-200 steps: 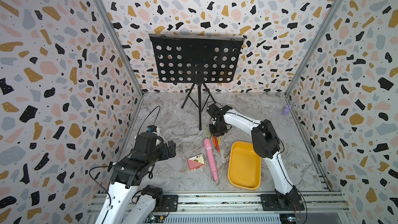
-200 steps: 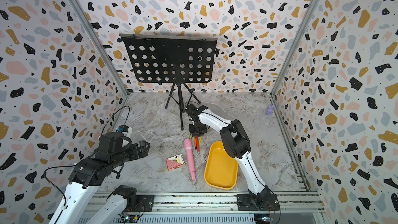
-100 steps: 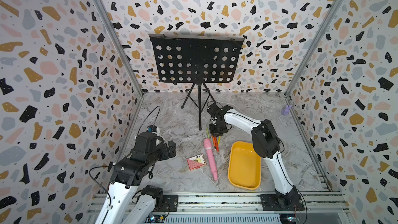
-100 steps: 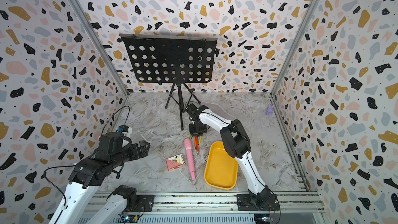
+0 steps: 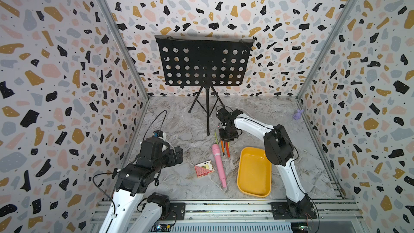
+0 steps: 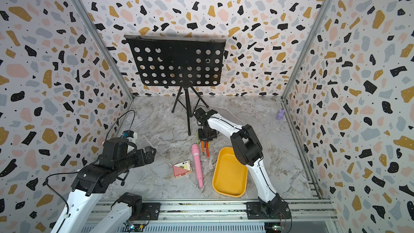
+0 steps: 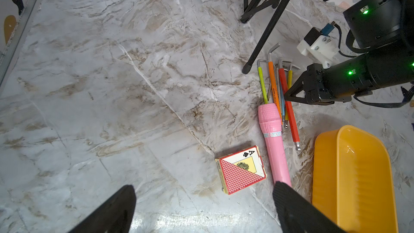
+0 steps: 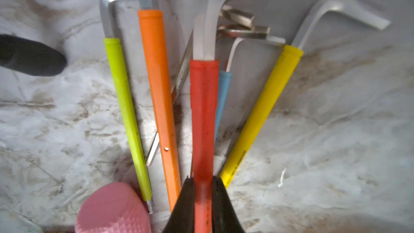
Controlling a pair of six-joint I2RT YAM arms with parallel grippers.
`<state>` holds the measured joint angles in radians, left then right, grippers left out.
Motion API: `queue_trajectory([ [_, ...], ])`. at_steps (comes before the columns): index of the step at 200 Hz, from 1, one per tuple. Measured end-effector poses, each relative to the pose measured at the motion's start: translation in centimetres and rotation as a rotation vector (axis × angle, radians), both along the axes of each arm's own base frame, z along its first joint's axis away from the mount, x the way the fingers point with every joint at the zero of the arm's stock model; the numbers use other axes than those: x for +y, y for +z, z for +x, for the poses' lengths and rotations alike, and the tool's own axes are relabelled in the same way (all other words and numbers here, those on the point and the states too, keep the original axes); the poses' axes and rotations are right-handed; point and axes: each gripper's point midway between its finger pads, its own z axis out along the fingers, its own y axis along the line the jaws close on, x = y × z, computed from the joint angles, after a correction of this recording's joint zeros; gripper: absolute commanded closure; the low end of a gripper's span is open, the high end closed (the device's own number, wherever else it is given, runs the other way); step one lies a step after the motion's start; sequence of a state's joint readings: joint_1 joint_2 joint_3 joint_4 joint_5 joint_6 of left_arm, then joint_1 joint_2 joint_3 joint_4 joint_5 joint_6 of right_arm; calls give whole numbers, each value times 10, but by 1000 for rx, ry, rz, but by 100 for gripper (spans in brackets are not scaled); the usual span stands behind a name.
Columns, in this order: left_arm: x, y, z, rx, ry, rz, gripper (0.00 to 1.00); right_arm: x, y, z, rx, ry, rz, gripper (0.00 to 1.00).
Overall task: Put the hex key on the desktop into the storage box
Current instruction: Pick up the Allen key from the center of the board.
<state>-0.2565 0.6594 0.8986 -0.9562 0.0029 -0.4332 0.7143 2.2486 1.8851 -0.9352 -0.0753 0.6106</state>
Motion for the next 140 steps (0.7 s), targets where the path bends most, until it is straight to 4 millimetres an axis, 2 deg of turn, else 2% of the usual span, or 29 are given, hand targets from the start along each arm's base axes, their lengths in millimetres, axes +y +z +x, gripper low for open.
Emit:
queue_trajectory([
  [87,0,0,0,0,0,0,0,-16,2,-6,-1,-27,-23,100],
  [108,0,0,0,0,0,0,0,-19,17,-8,-20,-29,-9,100],
  [140,0,0,0,0,0,0,0,-17,54,-6,-84,-35,47,100],
])
